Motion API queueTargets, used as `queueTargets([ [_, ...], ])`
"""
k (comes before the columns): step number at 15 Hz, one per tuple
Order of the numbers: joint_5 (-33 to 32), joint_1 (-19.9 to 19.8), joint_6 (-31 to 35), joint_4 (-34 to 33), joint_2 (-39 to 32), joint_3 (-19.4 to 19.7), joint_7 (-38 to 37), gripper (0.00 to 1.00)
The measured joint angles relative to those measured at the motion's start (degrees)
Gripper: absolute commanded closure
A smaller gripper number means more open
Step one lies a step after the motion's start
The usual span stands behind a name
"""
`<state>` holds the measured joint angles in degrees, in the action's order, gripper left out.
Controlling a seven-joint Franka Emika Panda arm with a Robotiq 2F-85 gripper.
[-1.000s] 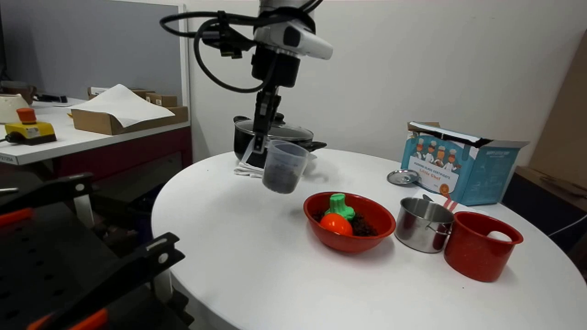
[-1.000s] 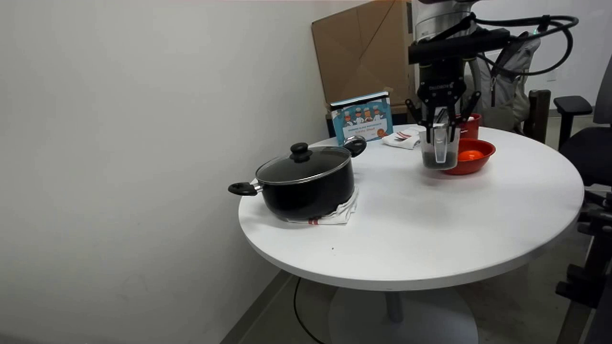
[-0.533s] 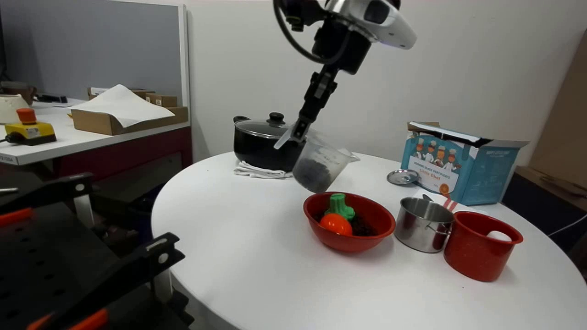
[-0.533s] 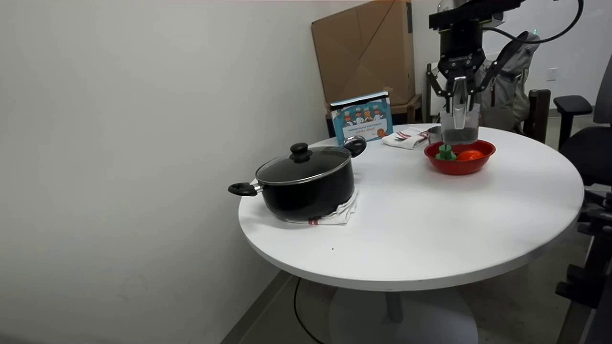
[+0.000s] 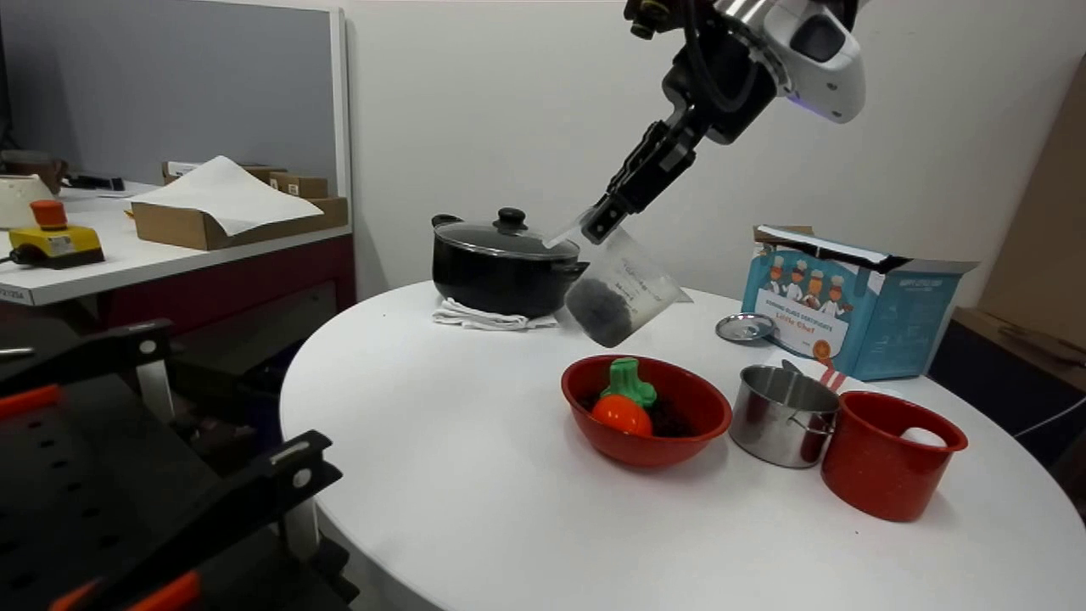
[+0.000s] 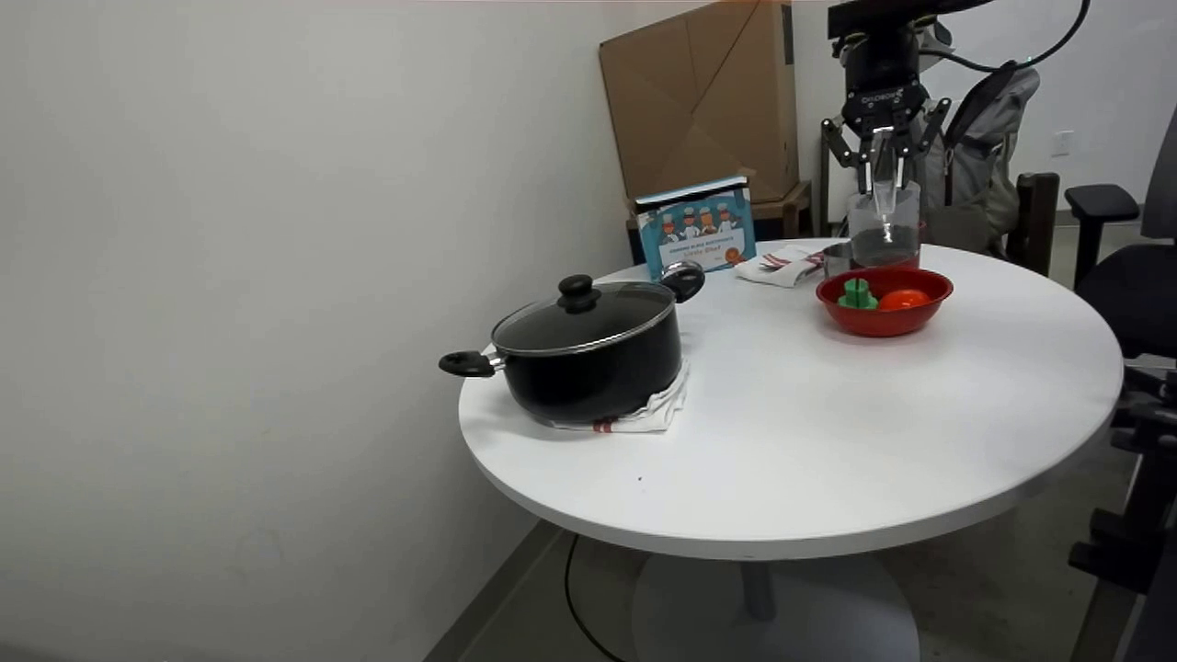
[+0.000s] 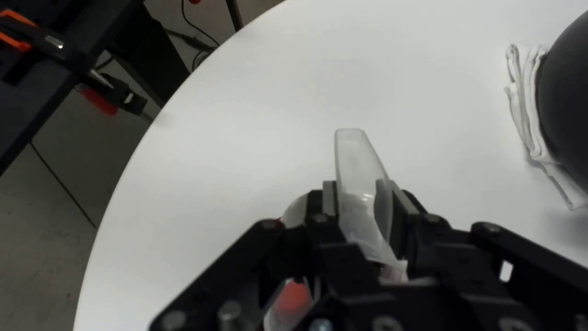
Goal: Pour some of the contents in the clear jar into the red bowl
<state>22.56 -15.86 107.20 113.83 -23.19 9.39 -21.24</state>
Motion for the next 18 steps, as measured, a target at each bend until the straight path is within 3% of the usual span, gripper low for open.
queueTargets([
  [10, 9.8, -9.1, -25.3, -13.7, -14.9, 0.3, 12.0, 0.88],
  [18, 20.6, -16.1, -35.2, -22.0, -23.2, 2.1, 12.4, 0.88],
])
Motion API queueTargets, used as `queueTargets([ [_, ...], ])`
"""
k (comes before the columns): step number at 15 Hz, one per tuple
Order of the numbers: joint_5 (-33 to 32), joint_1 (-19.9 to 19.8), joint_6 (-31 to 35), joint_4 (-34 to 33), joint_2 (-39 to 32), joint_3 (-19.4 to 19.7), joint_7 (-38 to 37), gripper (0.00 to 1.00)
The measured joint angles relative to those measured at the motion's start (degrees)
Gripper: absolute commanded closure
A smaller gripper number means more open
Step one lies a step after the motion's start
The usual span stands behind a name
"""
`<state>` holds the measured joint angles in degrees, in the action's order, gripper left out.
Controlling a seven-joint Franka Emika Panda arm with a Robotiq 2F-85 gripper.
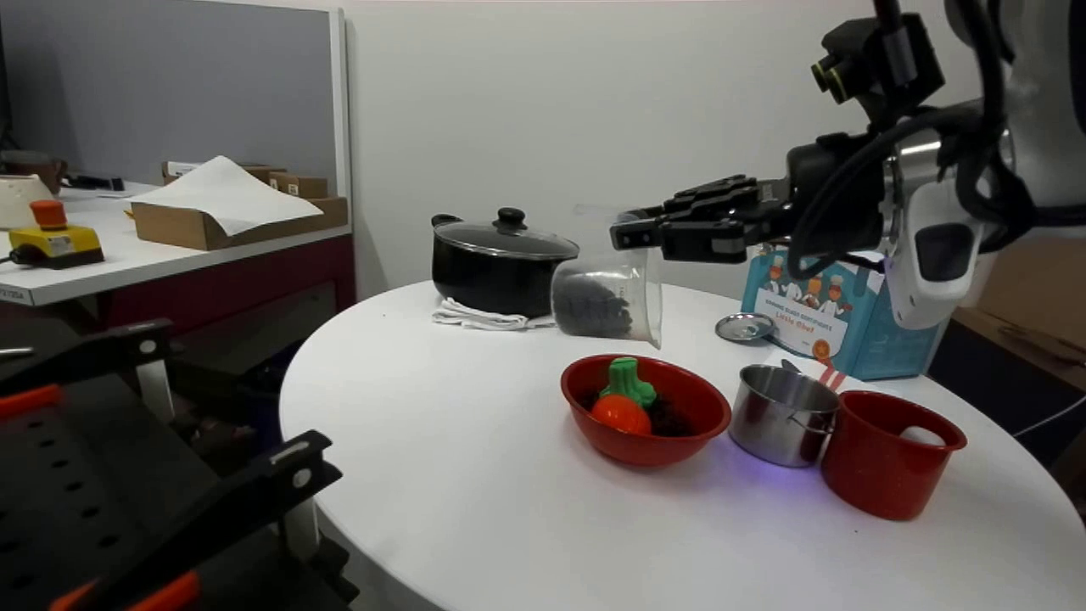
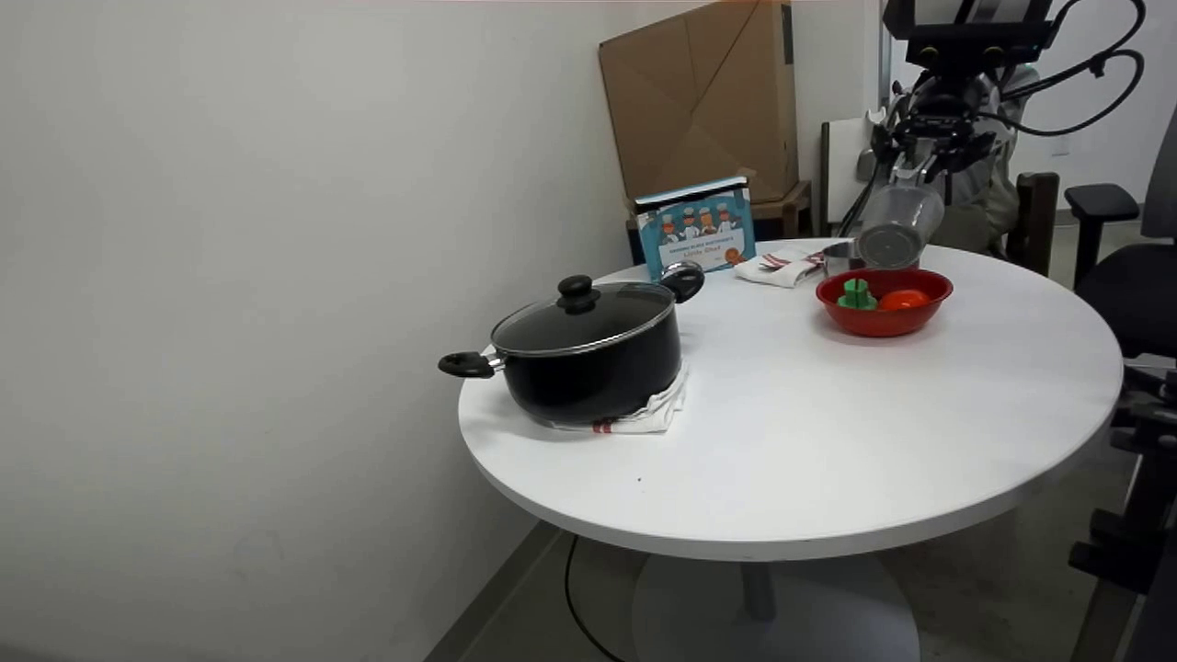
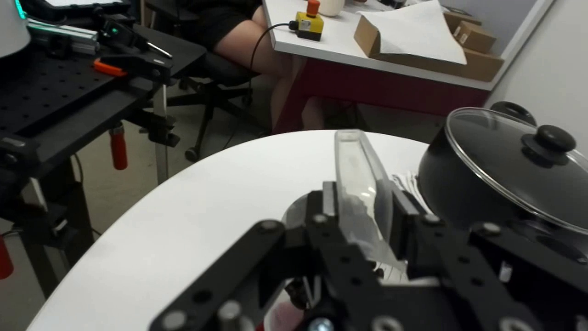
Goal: Pour some of the contents in the clear jar into the red bowl
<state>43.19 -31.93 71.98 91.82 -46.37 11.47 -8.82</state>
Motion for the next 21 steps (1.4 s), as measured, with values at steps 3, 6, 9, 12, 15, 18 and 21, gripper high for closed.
queueTargets([
  [3, 4.3, -1.0, -1.1, -1.4, -2.0, 0.0, 0.0, 0.88],
  [6, 7.4, -1.5, -2.1, -2.3, -3.6, 0.0, 0.0, 0.88],
  [9, 10.0, -2.4, -3.7, -3.4, -5.4, 0.0, 0.0, 0.88],
  [12, 12.3, -3.6, -6.1, -4.2, -7.2, 0.1, 0.0, 0.88],
  [15, 14.6, -4.4, -8.8, -4.9, -8.9, 0.0, 0.0, 0.88],
  [18, 16.6, -4.6, -11.0, -5.4, -10.5, 0.0, 0.0, 0.88],
  [21, 18.2, -4.6, -12.7, -5.8, -11.6, -0.1, 0.0, 0.88],
])
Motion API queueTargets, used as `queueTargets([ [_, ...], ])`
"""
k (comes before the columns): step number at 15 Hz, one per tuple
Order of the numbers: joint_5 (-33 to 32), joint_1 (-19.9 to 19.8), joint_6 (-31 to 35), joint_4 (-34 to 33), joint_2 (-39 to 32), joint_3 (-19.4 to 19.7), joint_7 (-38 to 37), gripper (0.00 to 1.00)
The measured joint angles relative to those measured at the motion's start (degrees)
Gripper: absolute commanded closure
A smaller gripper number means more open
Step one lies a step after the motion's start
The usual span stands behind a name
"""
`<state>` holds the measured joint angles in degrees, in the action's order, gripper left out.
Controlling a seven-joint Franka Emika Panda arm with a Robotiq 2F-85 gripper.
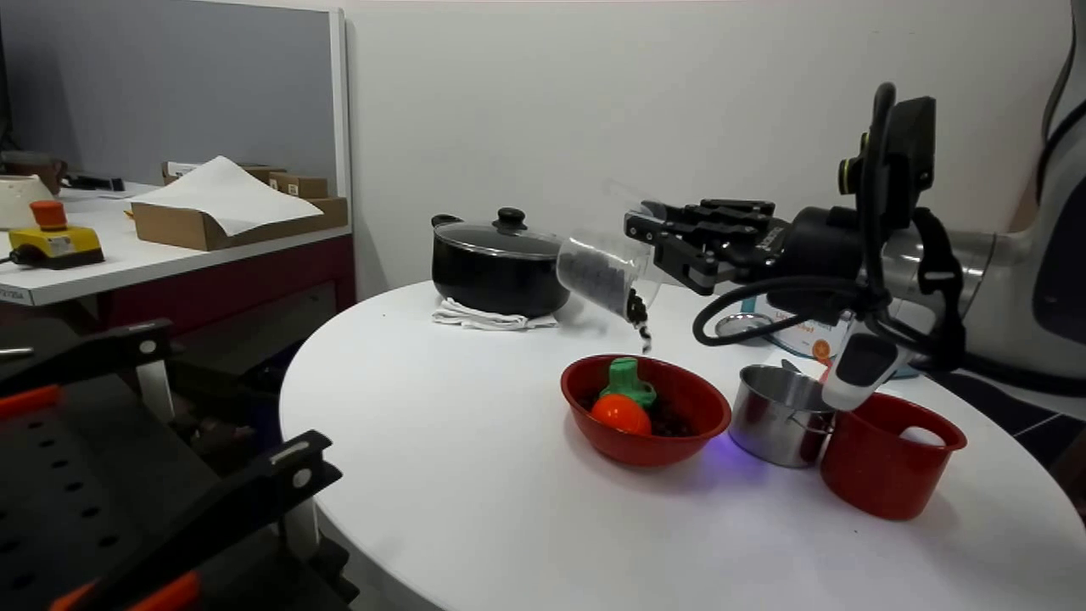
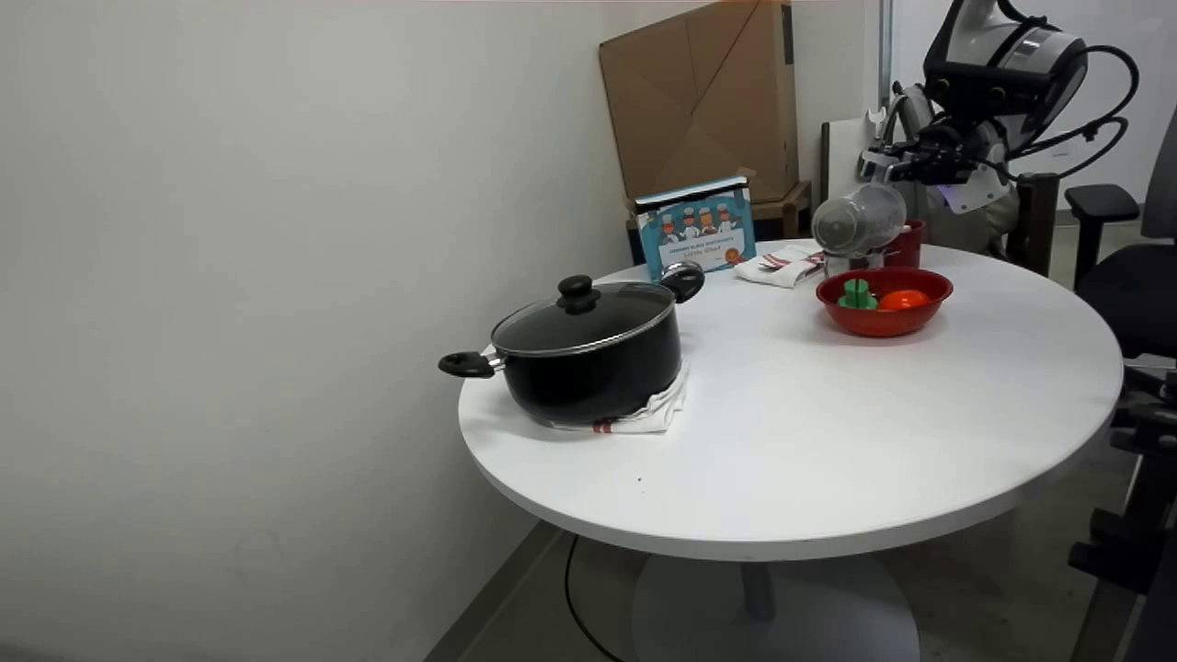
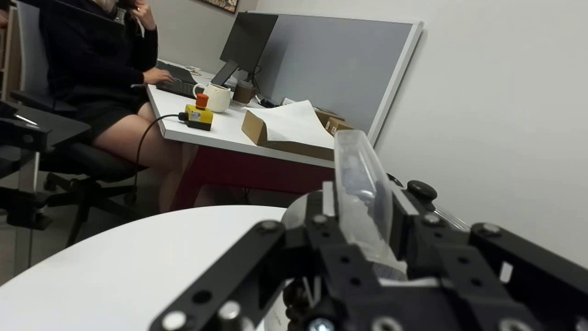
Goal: Pour some of the contents in the clear jar into the red bowl
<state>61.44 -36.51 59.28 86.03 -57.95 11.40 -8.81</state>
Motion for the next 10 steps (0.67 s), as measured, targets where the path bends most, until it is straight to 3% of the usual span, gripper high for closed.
queueTargets([
  [10, 2.9, 0.0, -2.5, -1.0, -1.6, 0.2, -0.1, 0.89],
])
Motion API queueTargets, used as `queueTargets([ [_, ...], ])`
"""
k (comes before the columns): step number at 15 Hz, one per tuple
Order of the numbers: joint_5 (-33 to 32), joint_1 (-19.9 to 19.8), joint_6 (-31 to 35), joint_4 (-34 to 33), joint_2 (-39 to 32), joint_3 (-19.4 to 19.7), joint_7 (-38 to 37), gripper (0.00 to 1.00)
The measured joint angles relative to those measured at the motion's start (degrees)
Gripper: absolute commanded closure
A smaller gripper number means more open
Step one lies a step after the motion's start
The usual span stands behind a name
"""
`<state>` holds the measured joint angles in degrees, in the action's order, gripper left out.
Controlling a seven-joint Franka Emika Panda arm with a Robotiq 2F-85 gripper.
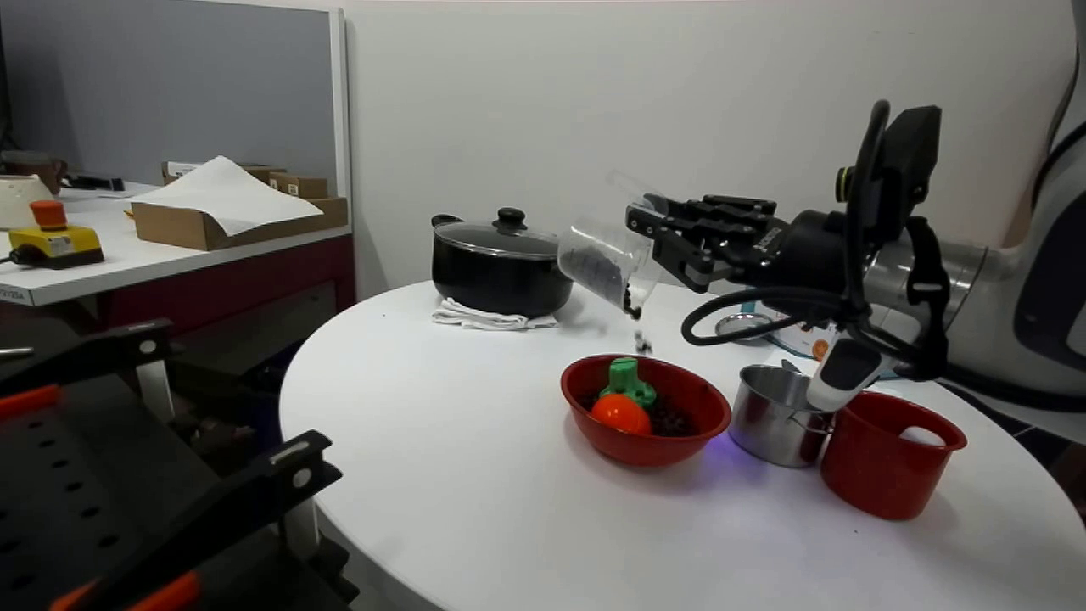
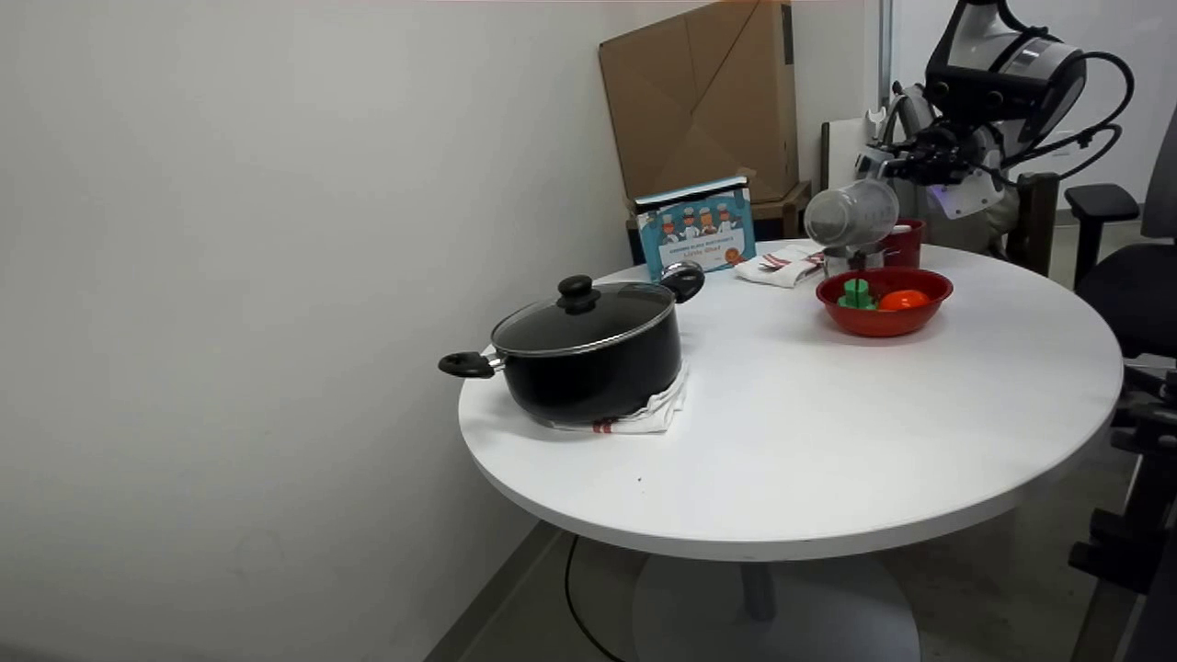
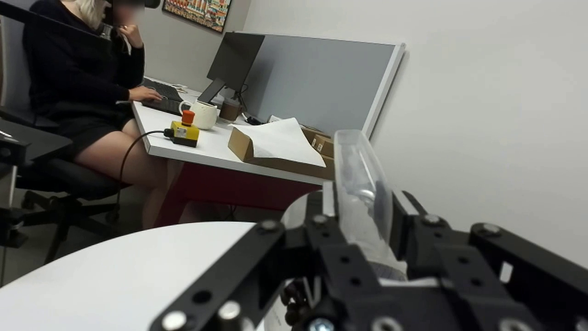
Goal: Pour some of the contents in the clear jar into the red bowl
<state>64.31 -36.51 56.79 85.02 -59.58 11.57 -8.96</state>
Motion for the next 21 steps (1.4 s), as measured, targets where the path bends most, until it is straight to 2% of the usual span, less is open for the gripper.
queueTargets([
  [21, 4.7, -0.6, -3.5, -0.5, -3.8, 0.5, -0.5, 0.89],
])
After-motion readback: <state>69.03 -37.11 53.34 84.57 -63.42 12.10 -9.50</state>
